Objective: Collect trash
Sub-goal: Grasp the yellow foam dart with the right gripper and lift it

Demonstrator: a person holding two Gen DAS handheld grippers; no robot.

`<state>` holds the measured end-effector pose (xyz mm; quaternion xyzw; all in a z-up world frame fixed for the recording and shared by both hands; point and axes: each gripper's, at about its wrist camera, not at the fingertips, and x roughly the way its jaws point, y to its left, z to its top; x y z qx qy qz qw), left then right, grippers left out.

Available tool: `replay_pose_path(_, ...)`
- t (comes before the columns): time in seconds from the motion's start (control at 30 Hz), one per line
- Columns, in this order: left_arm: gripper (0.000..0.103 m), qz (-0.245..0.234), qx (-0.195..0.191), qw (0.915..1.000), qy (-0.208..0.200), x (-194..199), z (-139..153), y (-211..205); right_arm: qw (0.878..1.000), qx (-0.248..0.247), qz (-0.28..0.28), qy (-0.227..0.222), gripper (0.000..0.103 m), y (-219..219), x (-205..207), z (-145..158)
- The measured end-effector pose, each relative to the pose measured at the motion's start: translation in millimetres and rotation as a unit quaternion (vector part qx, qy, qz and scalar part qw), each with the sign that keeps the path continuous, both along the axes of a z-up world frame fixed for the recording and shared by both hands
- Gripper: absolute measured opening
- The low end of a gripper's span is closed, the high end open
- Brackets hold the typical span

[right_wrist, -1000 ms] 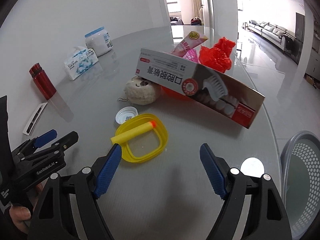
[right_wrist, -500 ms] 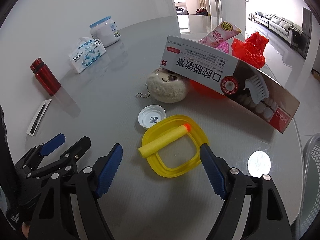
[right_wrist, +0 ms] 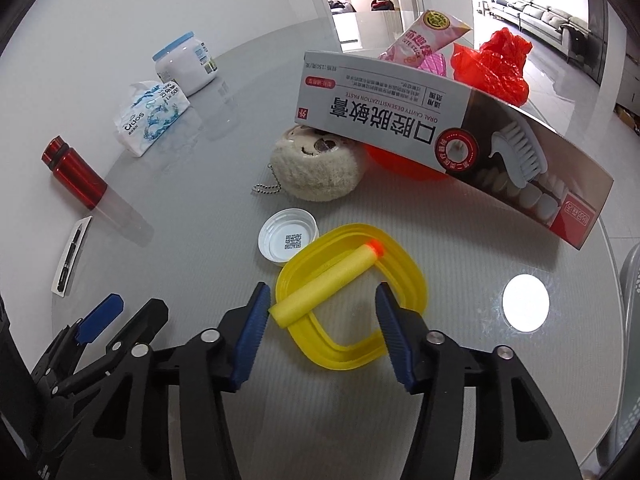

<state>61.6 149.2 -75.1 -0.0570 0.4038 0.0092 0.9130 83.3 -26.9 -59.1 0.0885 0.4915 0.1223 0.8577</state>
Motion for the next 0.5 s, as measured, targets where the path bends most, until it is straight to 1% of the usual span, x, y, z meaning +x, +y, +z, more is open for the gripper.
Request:
replay_pose_path(0.1,0.073,0.000,0.000,1.0000,0.000,-0.6,-0.2,-0.1,1.000,-0.002,0.001,0.000,0.046,0.5,0.8,-0.8)
replay_pose_path(0.17,0.073,0.000,0.000,1.0000,0.000,-0.8,-0.2,-0.6,1.000,0.001,0.003,0.001,0.041,0.1,1.1,-1.1)
replay_pose_path(0.2,0.073,0.000,0.000,1.0000,0.000,-0.9,-0.2,-0.7,1.000,0.003,0.004,0.001,0.037,-0.3,0.8,-0.9)
replay_pose_path(0.27,0.073,0.000,0.000,1.0000,0.000,-0.9,-0.2,-0.5,1.000,0.009,0.008,0.000,0.022,-1.5,-0.3,-0.7)
replay_pose_path(0.37,0.073,0.000,0.001,1.0000,0.000,-1.7,0.0,-1.7,1.000,0.000,0.011,-0.007,0.021,0.2,-2.2,0.9)
replay_pose_path(0.5,0.073,-0.001,0.001,1.0000,0.000,-2.3,0.6,-2.4,1.000,0.009,0.014,-0.013,0.018,-2.6,-7.6,3.7)
